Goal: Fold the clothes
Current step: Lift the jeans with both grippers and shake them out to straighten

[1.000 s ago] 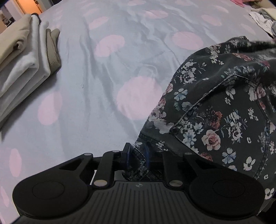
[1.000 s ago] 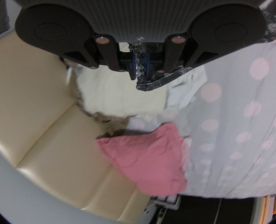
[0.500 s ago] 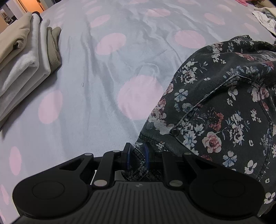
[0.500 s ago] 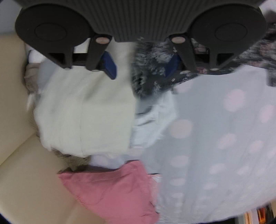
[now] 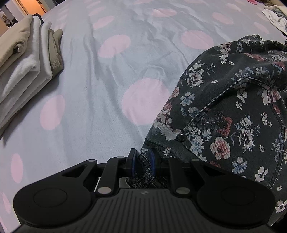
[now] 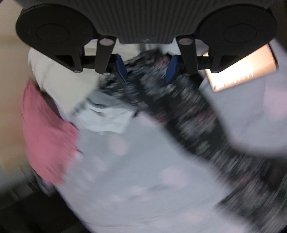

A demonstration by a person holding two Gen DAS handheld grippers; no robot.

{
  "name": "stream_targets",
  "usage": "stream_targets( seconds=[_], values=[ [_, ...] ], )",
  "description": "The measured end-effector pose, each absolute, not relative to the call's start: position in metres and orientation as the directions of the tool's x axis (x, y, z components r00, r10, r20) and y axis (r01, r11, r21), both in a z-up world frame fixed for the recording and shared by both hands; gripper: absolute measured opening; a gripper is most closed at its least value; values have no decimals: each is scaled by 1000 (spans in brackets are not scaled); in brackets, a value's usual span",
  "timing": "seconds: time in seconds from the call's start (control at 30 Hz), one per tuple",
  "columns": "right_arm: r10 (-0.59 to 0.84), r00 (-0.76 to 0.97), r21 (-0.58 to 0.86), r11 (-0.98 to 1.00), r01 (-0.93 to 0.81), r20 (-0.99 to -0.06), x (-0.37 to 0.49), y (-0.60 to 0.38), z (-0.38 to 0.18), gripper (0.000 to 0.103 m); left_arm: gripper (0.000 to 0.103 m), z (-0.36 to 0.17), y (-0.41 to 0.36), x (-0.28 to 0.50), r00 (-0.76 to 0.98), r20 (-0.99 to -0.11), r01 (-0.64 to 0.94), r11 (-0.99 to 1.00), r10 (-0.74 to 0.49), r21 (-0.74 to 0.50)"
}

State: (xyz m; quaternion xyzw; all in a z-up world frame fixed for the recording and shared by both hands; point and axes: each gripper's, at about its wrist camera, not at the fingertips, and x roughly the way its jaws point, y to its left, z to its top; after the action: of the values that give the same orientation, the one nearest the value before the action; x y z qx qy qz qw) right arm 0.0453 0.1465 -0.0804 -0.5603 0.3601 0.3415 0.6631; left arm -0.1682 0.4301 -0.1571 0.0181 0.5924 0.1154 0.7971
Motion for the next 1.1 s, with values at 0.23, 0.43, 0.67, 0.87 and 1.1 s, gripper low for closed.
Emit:
stream_targets(
  seconds=[0.23,0.43,0.67,0.87,1.1],
  values=[
    [-61,555,-501,-357,-789,-830,6,131,-155,51,14,-157,430,-168,272,-939,-166,972,208,167],
    [-126,701,-506,-605,-615,-702,20,106,-195,51,14,-156,432,-168,275,-940,-174,972,202,158],
    [-117,813,-667,-512,-542,-570,48,110,-178,13,12,-149,433,-172,283,-938,-188,971,200,151],
    [-111,881,-863,-177,-472,-459,78,127,-103,7,9,-126,431,-185,315,-928,-202,969,201,142],
    [-235,922,-941,217,-258,-307,126,126,6,6,8,-83,421,-206,413,-895,-169,980,170,108]
  ],
)
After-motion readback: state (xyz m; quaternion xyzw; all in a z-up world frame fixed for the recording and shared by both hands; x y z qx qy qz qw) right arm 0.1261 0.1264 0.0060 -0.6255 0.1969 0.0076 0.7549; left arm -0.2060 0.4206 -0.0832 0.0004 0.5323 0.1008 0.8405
